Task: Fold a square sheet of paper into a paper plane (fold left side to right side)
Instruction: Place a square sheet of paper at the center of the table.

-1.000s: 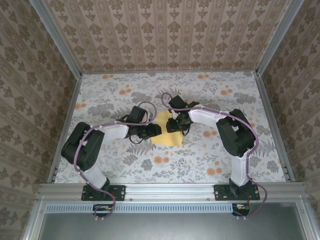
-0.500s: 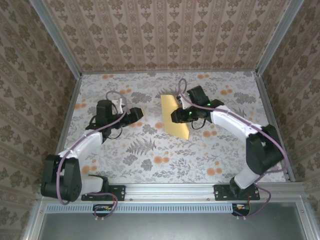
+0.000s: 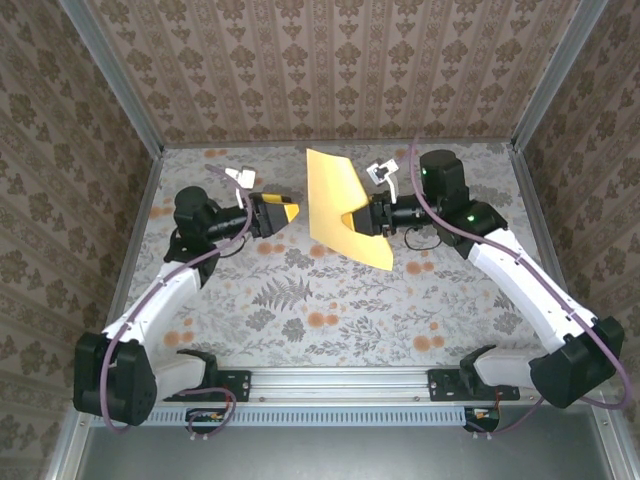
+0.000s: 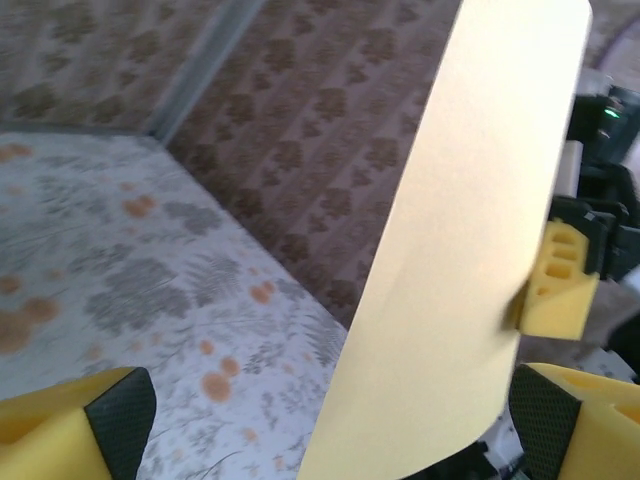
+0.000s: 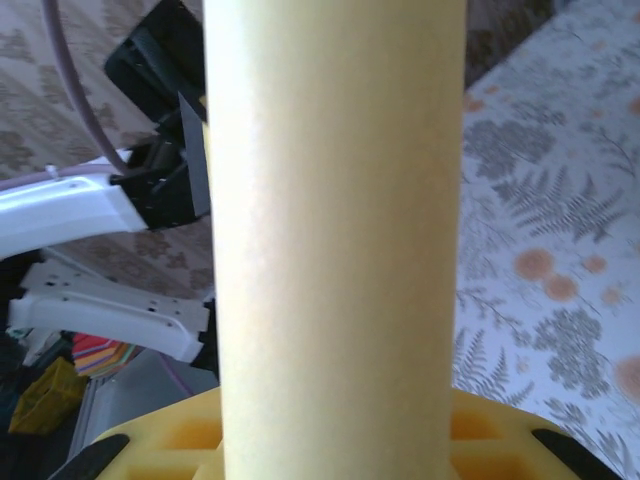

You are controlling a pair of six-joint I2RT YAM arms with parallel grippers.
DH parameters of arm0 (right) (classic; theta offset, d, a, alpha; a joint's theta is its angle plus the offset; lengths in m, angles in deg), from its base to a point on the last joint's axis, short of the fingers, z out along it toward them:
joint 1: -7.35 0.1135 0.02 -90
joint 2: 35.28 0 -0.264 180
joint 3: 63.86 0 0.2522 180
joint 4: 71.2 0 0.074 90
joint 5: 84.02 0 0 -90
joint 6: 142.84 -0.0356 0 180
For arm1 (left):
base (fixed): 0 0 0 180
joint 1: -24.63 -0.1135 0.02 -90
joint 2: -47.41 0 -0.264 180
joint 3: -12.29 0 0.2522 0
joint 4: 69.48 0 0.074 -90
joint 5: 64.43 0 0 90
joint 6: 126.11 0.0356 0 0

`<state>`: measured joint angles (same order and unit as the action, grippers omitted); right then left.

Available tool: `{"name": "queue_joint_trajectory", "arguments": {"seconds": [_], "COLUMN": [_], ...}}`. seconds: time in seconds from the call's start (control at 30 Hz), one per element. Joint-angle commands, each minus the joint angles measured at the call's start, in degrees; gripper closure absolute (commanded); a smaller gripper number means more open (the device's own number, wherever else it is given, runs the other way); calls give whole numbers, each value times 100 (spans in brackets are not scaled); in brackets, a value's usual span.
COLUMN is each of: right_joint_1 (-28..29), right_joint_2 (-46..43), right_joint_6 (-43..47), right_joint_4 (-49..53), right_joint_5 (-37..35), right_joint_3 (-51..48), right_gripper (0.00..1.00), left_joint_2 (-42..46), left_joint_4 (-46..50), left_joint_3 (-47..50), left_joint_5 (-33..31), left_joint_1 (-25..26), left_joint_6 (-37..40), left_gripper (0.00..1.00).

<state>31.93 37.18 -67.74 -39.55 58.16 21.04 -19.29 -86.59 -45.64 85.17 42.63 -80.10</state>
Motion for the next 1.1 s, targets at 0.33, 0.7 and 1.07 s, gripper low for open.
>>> {"name": "queue_joint_trajectory", "arguments": {"seconds": [0.33, 0.7, 1.07], "right_joint_1": [74, -232, -243], "right_joint_2": [-165, -565, -313], "right_joint_6": [277, 470, 153], "right_joint_4": [-12, 745, 1211], "right_joint_5": [268, -2413, -3896], "right_joint_3": [89, -555, -1114], "right_gripper": [64, 31, 18], "left_joint_2": [9, -240, -1825], "left_joint_4": [288, 2028, 2330], "left_joint_3": [-718, -461, -101], "left_joint_5": [456, -720, -1292], "left_joint_1": [722, 728, 768], "left_joint_6": [500, 1170, 628], "left_gripper": [47, 97, 99]}}
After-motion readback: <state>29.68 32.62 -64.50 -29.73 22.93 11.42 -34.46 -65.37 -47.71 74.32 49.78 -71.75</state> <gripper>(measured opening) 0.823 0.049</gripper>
